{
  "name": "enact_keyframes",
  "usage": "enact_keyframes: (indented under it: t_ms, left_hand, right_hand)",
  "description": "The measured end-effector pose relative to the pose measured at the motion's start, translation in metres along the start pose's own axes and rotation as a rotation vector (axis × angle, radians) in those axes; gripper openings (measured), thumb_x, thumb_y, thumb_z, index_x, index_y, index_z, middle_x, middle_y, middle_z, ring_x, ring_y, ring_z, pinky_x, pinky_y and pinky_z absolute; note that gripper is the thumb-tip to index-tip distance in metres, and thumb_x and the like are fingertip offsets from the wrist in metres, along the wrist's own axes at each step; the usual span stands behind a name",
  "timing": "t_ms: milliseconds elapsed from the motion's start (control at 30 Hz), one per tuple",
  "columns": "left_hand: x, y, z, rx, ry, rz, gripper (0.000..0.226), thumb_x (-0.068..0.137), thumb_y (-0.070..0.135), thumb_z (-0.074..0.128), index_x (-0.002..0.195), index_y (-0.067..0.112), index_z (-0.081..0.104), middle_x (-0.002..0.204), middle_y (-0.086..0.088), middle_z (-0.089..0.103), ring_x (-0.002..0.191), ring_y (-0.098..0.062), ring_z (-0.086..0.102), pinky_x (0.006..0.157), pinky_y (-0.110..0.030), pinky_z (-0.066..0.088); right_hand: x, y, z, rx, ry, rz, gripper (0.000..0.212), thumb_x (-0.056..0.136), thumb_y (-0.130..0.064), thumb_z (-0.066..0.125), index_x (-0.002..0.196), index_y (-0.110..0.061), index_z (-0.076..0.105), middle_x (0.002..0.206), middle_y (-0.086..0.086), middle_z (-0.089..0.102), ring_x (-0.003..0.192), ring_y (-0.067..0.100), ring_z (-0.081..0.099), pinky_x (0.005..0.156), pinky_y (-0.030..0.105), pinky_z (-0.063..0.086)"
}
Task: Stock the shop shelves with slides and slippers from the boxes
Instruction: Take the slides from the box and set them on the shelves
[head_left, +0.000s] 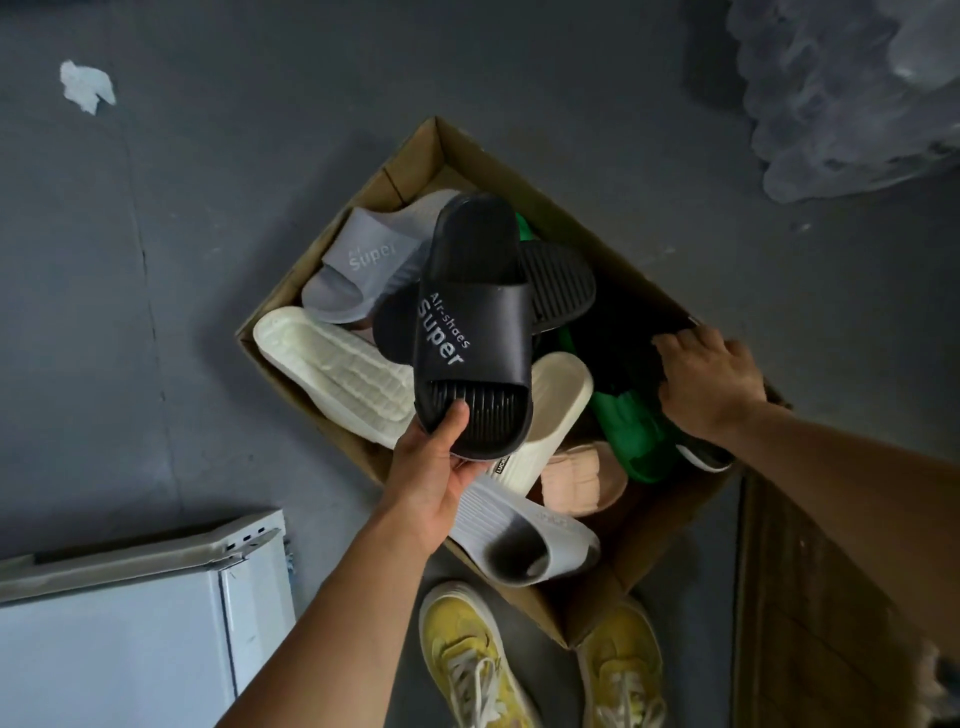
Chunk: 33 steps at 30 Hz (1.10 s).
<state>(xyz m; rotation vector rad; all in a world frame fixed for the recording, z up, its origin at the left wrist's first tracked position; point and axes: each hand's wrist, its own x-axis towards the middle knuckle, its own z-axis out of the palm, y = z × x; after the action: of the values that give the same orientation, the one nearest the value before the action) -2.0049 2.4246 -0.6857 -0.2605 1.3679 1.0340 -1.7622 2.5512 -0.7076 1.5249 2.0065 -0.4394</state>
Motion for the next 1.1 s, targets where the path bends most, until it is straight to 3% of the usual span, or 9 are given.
enact_keyframes:
  t_ms: [100,200,333,467,567,767,867,1033,1100]
  left_hand:
    - [-0.006,-0.004,0.003,0.038,0.005,0.002,0.055,0.083,0.02,0.066,0.136,0.018,0.052,0.12,-0.009,0.069,0.11,-0.024,0.066,0.086,-0.04,0.055]
    - [-0.017,-0.003,0.005,0.059,0.01,0.009,0.049,0.088,0.017,0.063,0.135,0.019,0.052,0.12,-0.008,0.069,0.112,-0.025,0.065,0.086,-0.041,0.055]
    - [-0.039,0.008,0.005,0.095,-0.004,-0.007,0.038,0.092,0.014,0.06,0.129,0.015,0.056,0.118,-0.01,0.07,0.111,-0.027,0.065,0.086,-0.04,0.055]
    - [-0.061,0.023,0.003,0.157,0.003,0.012,0.037,0.09,0.015,0.062,0.127,0.014,0.057,0.118,-0.012,0.07,0.108,-0.027,0.068,0.083,-0.042,0.057]
    - [-0.078,0.035,0.008,0.204,-0.027,0.038,0.03,0.092,0.012,0.06,0.122,0.014,0.06,0.11,-0.01,0.073,0.1,-0.025,0.071,0.076,-0.038,0.06]
    - [-0.115,0.066,0.027,0.278,-0.048,0.073,0.028,0.092,0.012,0.061,0.12,0.01,0.059,0.106,-0.01,0.074,0.1,-0.026,0.07,0.082,-0.043,0.056]
    - [-0.133,0.084,0.036,0.304,-0.064,0.096,0.028,0.092,0.012,0.061,0.12,0.009,0.058,0.106,-0.011,0.074,0.1,-0.027,0.07,0.08,-0.044,0.057]
    - [-0.165,0.109,0.045,0.364,-0.08,0.147,0.027,0.093,0.013,0.061,0.119,0.01,0.059,0.111,-0.012,0.073,0.104,-0.028,0.069,0.076,-0.041,0.059]
    - [-0.179,0.114,0.048,0.376,-0.076,0.166,0.021,0.092,0.014,0.062,0.114,0.012,0.061,0.107,-0.011,0.074,0.097,-0.026,0.07,0.07,-0.038,0.059]
  right_hand:
    - [0.0,0.004,-0.012,0.003,-0.009,-0.062,0.034,0.091,-0.028,0.051,0.124,-0.018,0.053,0.125,0.007,0.055,0.122,0.027,0.042,0.102,0.037,0.034]
    - [-0.008,0.003,-0.026,0.093,-0.076,-0.09,0.018,0.091,-0.037,0.052,0.103,-0.023,0.057,0.108,0.006,0.061,0.106,0.026,0.053,0.094,0.035,0.041]
    - [-0.036,-0.001,-0.047,0.353,-0.102,-0.082,0.015,0.095,-0.039,0.054,0.102,-0.026,0.053,0.099,0.0,0.059,0.085,0.017,0.053,0.071,0.029,0.039]
    - [-0.06,-0.009,-0.071,0.641,-0.047,-0.106,0.016,0.093,-0.036,0.059,0.086,-0.026,0.048,0.077,-0.005,0.052,0.065,0.006,0.051,0.051,0.018,0.032]
    - [-0.07,-0.02,-0.096,0.839,-0.077,-0.158,0.017,0.091,-0.021,0.061,0.08,-0.023,0.049,0.073,0.0,0.055,0.062,0.012,0.052,0.049,0.021,0.037]
    - [-0.091,-0.032,-0.156,1.051,-0.022,-0.28,0.028,0.083,0.002,0.065,0.102,-0.006,0.046,0.079,0.002,0.052,0.07,0.012,0.049,0.055,0.019,0.039]
    - [-0.108,-0.032,-0.185,1.148,-0.118,-0.363,0.043,0.085,0.01,0.059,0.117,-0.014,0.042,0.075,0.0,0.058,0.06,0.001,0.055,0.051,0.01,0.041]
    - [-0.131,-0.033,-0.222,1.142,-0.149,-0.439,0.065,0.087,0.013,0.055,0.138,-0.025,0.04,0.07,-0.008,0.072,0.062,0.0,0.066,0.056,0.018,0.053]
    - [-0.142,-0.036,-0.236,1.149,-0.134,-0.45,0.064,0.086,0.014,0.054,0.139,-0.021,0.044,0.083,-0.003,0.074,0.074,0.011,0.071,0.069,0.034,0.059]
